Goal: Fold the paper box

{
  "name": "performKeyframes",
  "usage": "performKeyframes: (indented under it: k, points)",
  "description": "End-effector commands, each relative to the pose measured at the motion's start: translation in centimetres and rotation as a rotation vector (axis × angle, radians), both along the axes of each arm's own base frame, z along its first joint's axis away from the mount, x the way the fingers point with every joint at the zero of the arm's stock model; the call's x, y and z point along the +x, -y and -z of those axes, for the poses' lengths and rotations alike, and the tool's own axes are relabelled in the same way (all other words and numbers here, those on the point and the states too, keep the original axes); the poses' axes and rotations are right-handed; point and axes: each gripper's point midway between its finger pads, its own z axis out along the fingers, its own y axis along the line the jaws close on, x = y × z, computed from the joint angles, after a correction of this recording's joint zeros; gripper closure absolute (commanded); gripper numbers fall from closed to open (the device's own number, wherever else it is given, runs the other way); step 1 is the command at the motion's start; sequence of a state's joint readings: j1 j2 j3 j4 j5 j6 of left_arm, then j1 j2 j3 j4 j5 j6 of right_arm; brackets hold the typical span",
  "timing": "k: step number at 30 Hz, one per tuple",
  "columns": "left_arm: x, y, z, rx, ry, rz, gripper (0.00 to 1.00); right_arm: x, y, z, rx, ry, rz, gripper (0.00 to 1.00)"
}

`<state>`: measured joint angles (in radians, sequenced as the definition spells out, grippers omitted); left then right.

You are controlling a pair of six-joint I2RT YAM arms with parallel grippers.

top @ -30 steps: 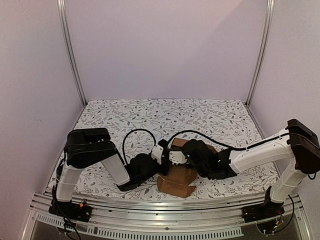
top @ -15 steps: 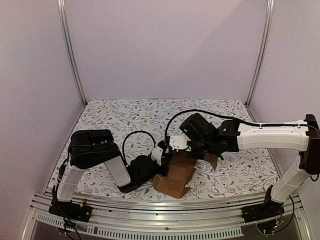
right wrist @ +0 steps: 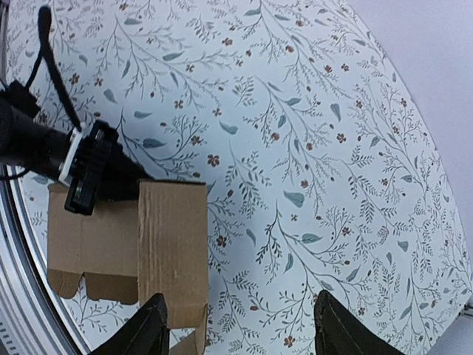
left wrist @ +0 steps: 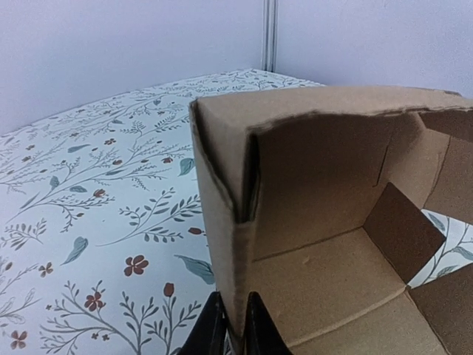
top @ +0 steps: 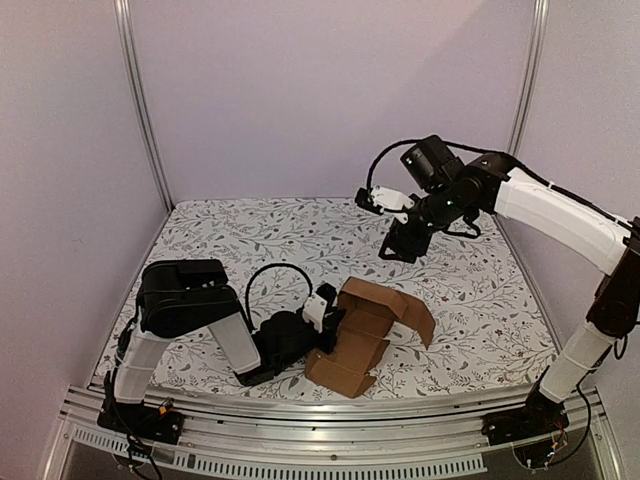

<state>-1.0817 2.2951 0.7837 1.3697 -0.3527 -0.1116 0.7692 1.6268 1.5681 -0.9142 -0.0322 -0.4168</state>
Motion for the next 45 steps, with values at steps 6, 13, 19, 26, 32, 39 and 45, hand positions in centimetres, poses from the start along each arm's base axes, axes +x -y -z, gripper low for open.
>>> performKeyframes:
  k: [6,13,19,26,32,39,45]
  points:
    - [-1.2,1.1,-2.7,-0.072,0.066,0.075,0.86,2.2,-3.4,6.9,0.128,-0.576,0.107,0.21]
    - [-0.9,1.4,-2.9,-0.037,0.065,0.07,0.86,1.0,-3.8,11.2,0.088,-0.742,0.108,0.21]
    - [-0.7,1.9,-3.1,-0.029,0.071,0.074,0.85,0.3,-3.7,12.6,0.085,-0.8,0.109,0.3]
    - [-0.1,3.0,-3.1,0.009,0.076,0.073,0.84,0.1,-3.8,12.1,0.179,-0.93,0.136,0.34]
    - [0.8,3.6,-3.2,0.007,0.091,0.041,0.82,-0.5,-4.1,12.4,0.205,-1.016,0.157,0.35]
    - [2.2,2.8,-2.8,0.025,0.087,-0.061,0.98,-0.7,-4.0,12.2,0.232,-1.067,0.186,0.33]
    - [2.6,1.8,-3.1,0.022,0.095,-0.137,1.0,-1.2,-4.3,11.0,0.312,-1.144,0.213,0.28]
